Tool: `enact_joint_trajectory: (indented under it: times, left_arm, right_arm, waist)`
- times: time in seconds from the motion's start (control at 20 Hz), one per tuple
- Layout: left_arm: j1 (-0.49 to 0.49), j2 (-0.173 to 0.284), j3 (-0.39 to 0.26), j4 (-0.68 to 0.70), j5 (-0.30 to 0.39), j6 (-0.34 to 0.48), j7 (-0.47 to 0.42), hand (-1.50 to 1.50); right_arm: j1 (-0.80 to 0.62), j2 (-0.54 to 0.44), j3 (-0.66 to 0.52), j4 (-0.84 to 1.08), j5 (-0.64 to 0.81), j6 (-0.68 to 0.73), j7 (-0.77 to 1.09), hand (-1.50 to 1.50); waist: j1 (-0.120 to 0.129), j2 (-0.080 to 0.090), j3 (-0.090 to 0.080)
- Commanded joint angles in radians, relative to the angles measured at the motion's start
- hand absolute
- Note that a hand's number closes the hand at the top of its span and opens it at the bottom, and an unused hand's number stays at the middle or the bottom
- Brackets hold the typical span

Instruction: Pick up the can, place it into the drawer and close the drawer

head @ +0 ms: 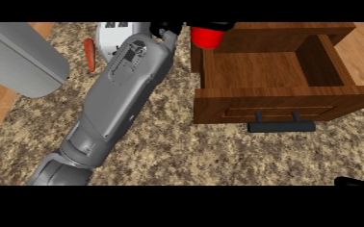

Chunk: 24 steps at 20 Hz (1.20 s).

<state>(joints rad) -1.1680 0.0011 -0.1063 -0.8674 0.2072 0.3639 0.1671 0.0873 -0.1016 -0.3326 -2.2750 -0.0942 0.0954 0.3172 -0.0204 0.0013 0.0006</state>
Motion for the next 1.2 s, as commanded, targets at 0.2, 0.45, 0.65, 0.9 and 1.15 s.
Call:
enact_joint_trajectory:
  times: [0.2, 0.45, 0.65, 0.9, 1.15]
  left_arm:
    - [-0.256, -0.001, -0.047, 0.180, 0.068, 0.084, 0.075, 1.50]
    - [-0.294, -0.001, -0.101, 0.302, 0.146, 0.081, 0.001, 1.50]
    - [-0.365, -0.001, -0.104, 0.388, 0.162, 0.096, 0.005, 1.50]
    - [-0.409, -0.001, -0.143, 0.470, 0.202, 0.116, -0.042, 1.50]
    - [-0.444, -0.001, -0.169, 0.522, 0.220, 0.187, -0.048, -1.50]
  right_arm:
    - [-0.069, -0.039, -0.034, 0.089, -0.014, 0.007, -0.031, -1.50]
    - [-0.125, -0.037, 0.011, 0.028, 0.021, -0.040, 0.065, -1.50]
    - [-0.072, -0.029, 0.001, -0.023, -0.029, -0.020, 0.085, -1.50]
    - [-0.145, -0.041, 0.024, 0.066, 0.027, -0.026, 0.028, -1.50]
    - [-0.149, -0.056, 0.018, 0.054, 0.012, -0.027, 0.074, -1.50]
  waist:
    - [-0.017, 0.005, 0.001]
    - [-0.032, 0.009, 0.001]
    - [-0.045, 0.010, 0.001]
    - [-0.063, 0.023, 0.003]
    - [-0.064, 0.020, 0.002]
